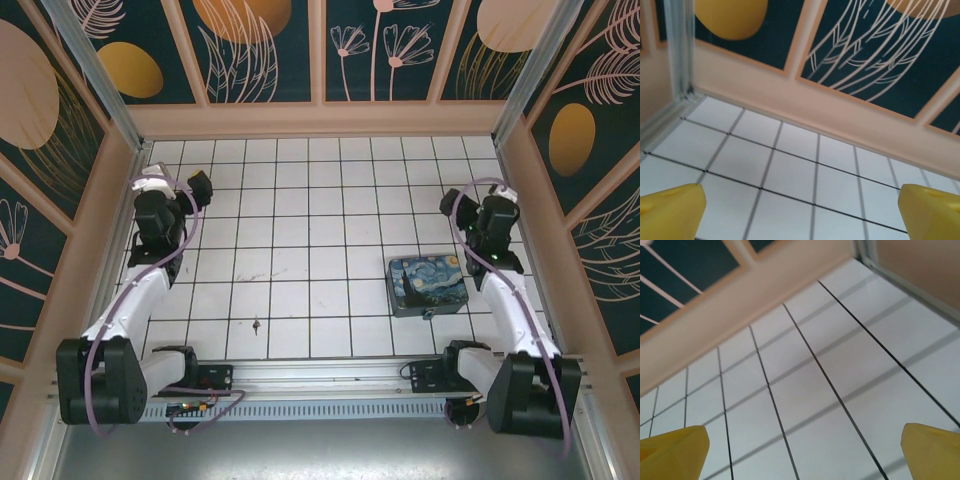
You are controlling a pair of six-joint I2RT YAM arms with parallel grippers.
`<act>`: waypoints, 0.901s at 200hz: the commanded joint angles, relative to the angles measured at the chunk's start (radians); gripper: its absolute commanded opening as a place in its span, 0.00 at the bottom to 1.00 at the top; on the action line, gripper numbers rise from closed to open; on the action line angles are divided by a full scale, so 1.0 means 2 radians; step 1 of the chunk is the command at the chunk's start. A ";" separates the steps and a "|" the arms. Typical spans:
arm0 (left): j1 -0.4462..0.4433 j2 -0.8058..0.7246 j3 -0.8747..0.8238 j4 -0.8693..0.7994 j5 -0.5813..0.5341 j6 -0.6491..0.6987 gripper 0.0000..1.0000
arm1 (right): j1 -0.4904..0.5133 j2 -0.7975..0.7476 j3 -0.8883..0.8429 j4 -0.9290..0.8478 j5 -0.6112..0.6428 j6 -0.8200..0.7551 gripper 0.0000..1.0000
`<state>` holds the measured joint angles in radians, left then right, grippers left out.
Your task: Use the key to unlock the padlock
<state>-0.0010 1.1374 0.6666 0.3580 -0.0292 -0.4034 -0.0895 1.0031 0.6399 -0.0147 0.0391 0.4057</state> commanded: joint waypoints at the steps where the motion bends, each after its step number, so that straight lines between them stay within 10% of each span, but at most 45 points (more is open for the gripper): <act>1: -0.004 -0.010 0.028 -0.113 0.068 -0.080 0.98 | -0.031 -0.041 -0.010 -0.145 0.009 0.057 0.99; 110: -0.262 0.083 0.097 -0.179 0.090 -0.176 0.99 | -0.075 -0.125 -0.082 -0.205 -0.095 0.102 0.99; 180: -0.332 0.096 0.043 -0.132 0.117 -0.231 0.98 | 0.097 -0.139 -0.136 -0.139 -0.057 0.238 0.99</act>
<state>-0.6556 1.3251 0.7952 0.0441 0.1635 -0.8040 -0.0292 0.7506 0.4129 -0.3607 -0.0994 0.7040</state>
